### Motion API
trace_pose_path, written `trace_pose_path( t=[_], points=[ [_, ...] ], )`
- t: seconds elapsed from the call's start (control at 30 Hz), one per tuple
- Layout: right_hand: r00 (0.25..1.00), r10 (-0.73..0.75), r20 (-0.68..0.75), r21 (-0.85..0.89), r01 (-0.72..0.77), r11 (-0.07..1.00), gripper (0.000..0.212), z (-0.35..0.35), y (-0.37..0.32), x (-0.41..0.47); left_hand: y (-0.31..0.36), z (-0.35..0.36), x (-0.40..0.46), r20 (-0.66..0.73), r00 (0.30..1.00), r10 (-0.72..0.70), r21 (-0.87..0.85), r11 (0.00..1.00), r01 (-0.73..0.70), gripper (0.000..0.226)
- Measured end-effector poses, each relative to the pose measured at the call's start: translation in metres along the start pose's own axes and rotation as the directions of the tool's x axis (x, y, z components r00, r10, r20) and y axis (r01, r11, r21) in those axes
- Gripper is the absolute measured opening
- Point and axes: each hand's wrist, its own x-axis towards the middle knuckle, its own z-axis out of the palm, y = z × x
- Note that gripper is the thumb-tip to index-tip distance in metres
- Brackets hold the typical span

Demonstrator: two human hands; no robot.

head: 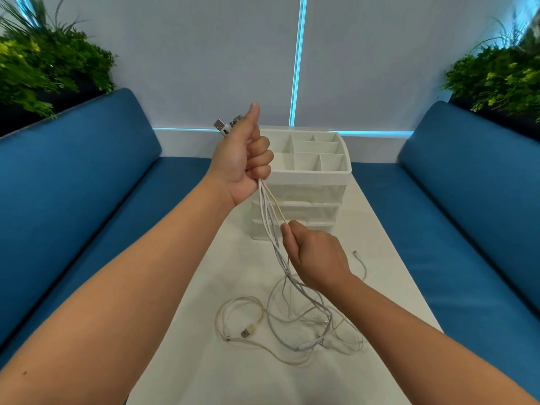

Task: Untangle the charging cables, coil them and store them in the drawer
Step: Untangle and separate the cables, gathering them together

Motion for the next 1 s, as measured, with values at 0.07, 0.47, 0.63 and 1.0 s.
trace_pose_path(
  t=[0.07, 0.47, 0.63, 1.0],
  points=[
    [1.0, 0.014, -0.019, -0.045, -0.015, 0.999, 0.047, -0.001, 0.003, 0.001, -0.003, 0.004, 0.0, -0.003, 1.0, -0.011, -0.006, 1.0, 0.011, 0.056],
    [0.997, -0.015, 0.071, 0.207, -0.001, 0.978, 0.027, -0.013, -0.003, 0.02, 0.0, 0.012, 0.004, 0.011, 1.0, 0.0, -0.005, 1.0, 0.0, 0.054],
    [0.993, 0.059, -0.101, 0.293, -0.027, 0.956, 0.029, 0.005, 0.0, 0.001, 0.019, 0.007, 0.008, -0.028, 0.997, 0.074, -0.041, 0.996, -0.075, 0.055],
    [0.99, 0.139, 0.025, 0.483, -0.133, 0.865, 0.038, 0.023, 0.025, -0.028, 0.024, -0.011, 0.011, -0.076, 0.994, 0.084, -0.04, 0.995, -0.087, 0.055]
  ],
)
